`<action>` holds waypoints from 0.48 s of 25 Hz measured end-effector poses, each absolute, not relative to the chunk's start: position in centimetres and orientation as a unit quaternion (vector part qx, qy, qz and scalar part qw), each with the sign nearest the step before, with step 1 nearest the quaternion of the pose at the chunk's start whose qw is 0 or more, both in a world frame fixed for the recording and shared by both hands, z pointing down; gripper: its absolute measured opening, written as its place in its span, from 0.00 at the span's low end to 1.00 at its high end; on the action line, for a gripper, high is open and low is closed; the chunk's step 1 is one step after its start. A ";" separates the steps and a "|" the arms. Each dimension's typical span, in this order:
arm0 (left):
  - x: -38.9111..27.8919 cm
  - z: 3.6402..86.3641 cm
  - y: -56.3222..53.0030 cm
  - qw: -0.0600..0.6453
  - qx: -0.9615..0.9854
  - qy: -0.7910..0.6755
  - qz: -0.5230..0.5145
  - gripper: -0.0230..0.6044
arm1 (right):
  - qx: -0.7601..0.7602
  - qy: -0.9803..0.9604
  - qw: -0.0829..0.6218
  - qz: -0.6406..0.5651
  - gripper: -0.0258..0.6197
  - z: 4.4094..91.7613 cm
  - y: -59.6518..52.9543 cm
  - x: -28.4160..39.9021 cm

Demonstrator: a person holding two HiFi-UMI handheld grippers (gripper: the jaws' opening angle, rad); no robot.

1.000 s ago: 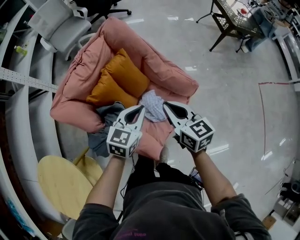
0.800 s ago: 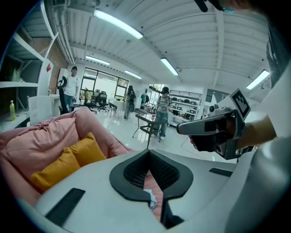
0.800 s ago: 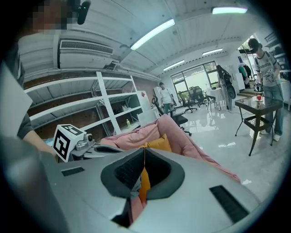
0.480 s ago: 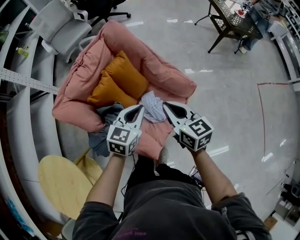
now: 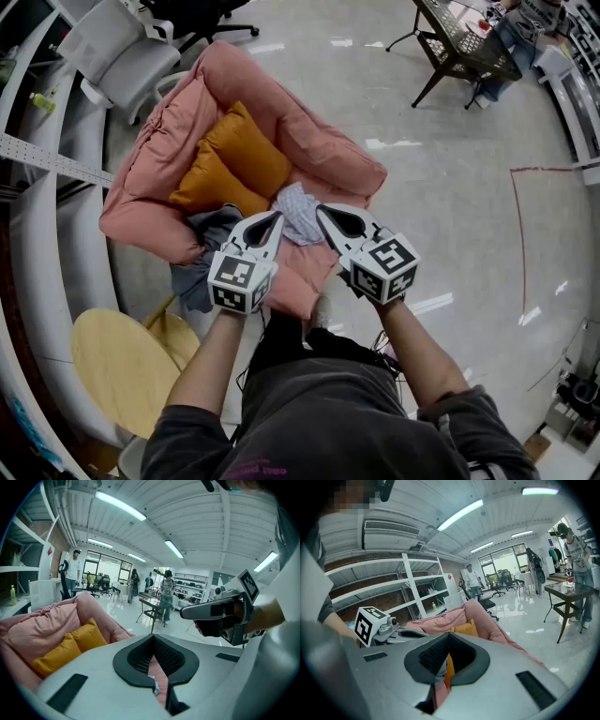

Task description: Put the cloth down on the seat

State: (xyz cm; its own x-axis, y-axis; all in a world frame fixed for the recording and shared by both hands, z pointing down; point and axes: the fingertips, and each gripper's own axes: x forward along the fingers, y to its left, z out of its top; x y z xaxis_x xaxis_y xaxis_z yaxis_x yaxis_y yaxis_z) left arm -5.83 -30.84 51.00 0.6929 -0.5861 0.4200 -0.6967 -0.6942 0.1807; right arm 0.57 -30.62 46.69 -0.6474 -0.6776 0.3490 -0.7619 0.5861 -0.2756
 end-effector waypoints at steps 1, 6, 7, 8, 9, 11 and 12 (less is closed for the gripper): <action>-5.8 51.1 -30.8 0.167 0.905 -0.355 0.167 0.05 | 0.407 -0.885 0.104 0.204 0.06 46.7 -30.6 0.7; -5.9 51.6 -30.5 0.173 0.901 -0.359 0.170 0.05 | 0.406 -0.884 0.108 0.207 0.06 47.3 -30.6 1.0; -5.9 51.7 -30.5 0.173 0.901 -0.359 0.170 0.05 | 0.406 -0.883 0.108 0.208 0.06 47.4 -30.6 1.1; -5.9 51.7 -30.5 0.174 0.901 -0.360 0.171 0.05 | 0.406 -0.883 0.109 0.208 0.06 47.4 -30.6 1.2; -5.9 51.8 -30.6 0.174 0.900 -0.360 0.172 0.05 | 0.405 -0.884 0.109 0.208 0.06 47.5 -30.6 1.2; -6.0 51.8 -30.8 0.175 0.899 -0.362 0.172 0.05 | 0.404 -0.884 0.110 0.208 0.06 47.5 -30.7 1.2; -6.1 51.8 -30.9 0.174 0.899 -0.363 0.172 0.05 | 0.403 -0.884 0.110 0.208 0.06 47.4 -30.8 1.1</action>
